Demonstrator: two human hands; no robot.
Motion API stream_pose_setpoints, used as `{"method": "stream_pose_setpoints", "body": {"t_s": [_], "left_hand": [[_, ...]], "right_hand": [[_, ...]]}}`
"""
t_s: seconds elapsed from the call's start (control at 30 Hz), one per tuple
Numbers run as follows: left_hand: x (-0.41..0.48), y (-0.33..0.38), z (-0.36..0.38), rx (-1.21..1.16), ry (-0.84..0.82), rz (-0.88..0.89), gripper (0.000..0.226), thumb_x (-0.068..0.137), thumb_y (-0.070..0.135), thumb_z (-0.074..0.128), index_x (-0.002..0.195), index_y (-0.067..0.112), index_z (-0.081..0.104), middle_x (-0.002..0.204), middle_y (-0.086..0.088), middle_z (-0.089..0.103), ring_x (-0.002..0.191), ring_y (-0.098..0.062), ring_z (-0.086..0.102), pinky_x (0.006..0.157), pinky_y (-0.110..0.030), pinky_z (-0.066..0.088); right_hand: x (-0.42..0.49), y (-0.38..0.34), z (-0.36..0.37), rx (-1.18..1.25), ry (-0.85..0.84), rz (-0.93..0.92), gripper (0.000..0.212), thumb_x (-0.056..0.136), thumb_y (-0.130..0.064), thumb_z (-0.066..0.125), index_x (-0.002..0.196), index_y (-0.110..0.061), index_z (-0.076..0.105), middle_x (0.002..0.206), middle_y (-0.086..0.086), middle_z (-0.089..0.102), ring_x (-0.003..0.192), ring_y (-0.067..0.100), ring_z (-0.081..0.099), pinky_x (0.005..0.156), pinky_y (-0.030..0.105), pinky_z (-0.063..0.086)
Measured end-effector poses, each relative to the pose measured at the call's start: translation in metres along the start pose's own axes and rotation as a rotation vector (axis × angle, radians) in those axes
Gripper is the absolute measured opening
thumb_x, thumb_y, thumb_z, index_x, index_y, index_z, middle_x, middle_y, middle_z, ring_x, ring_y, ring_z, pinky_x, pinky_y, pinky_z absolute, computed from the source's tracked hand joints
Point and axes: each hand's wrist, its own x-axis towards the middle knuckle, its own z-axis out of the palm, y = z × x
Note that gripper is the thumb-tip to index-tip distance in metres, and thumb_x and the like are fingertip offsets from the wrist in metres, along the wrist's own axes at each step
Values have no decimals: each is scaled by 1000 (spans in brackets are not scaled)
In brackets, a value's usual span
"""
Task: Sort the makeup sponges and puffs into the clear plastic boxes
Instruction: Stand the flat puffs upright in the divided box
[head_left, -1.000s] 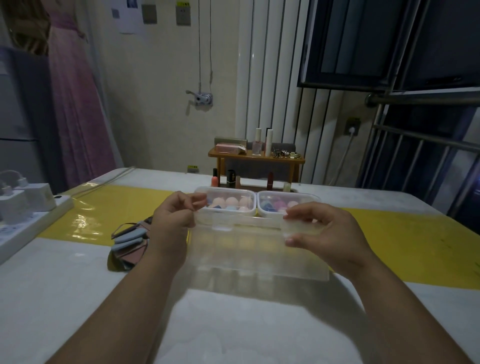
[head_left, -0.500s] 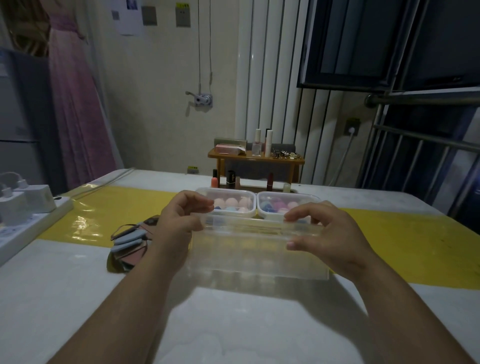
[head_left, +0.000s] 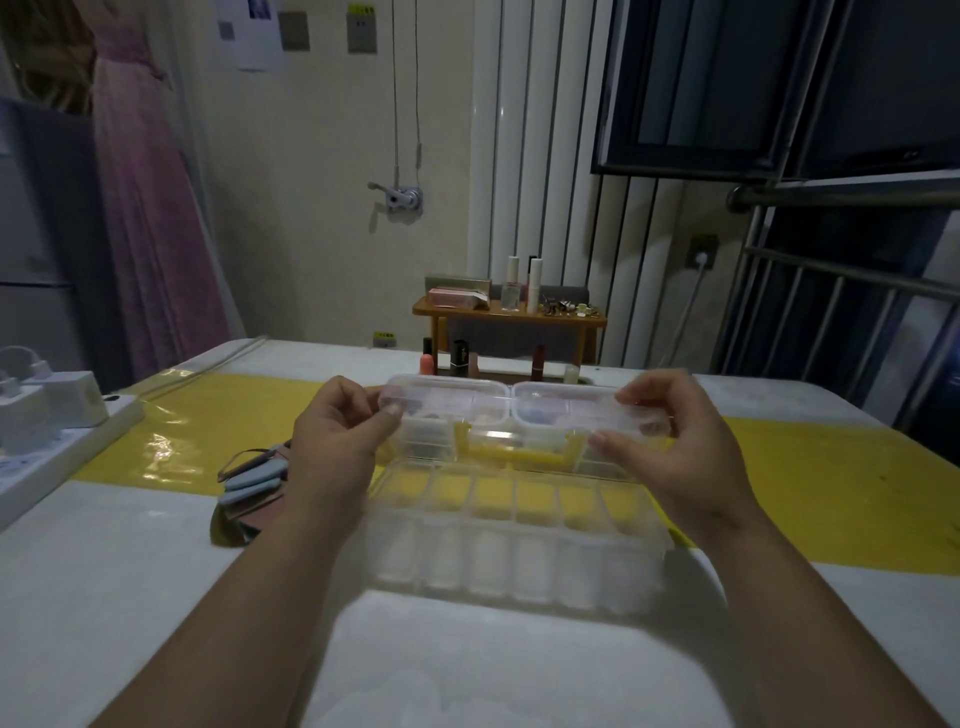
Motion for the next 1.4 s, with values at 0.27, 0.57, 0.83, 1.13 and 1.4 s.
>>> {"method": "stream_pose_setpoints", "body": {"t_s": [0.27, 0.57, 0.83, 1.13, 1.4], "left_hand": [[6, -6, -2, -28, -82, -309, 30, 77, -17, 47, 68, 11, 50, 103, -16, 70, 90, -35, 61, 66, -35, 46], [8, -17, -7, 148, 5, -304, 26, 75, -19, 63, 74, 6, 62, 93, -10, 72, 87, -33, 69, 76, -39, 57], [5, -18, 0, 213, -80, -337, 44, 79, -13, 59, 94, 27, 69, 101, 4, 70, 99, -25, 65, 85, -42, 55], [0, -13, 2, 245, -100, -394, 51, 82, -13, 54, 110, 27, 67, 103, 10, 64, 103, -27, 62, 90, -55, 54], [2, -16, 1, 258, -89, -442, 43, 73, 0, 56, 93, 35, 71, 111, -6, 68, 100, -37, 65, 86, -59, 55]], "right_hand": [[-1, 18, 7, 3, 269, 172, 42, 78, -20, 82, 68, -8, 43, 75, 1, 69, 89, 12, 71, 68, 36, 55], [6, 39, 16, -143, -18, 420, 22, 77, -8, 62, 75, -18, 42, 77, 9, 57, 69, 27, 49, 60, 37, 38], [5, 46, 16, -227, 53, 406, 15, 84, -6, 64, 89, -20, 60, 93, -4, 65, 84, 21, 58, 59, 24, 39], [3, 39, 13, -277, -5, 406, 22, 87, -11, 65, 107, -19, 67, 97, -2, 65, 88, 20, 60, 67, 27, 40], [2, 34, 14, -299, -42, 444, 25, 89, -10, 58, 110, -17, 70, 98, -1, 63, 94, 22, 60, 76, 31, 46]]}}
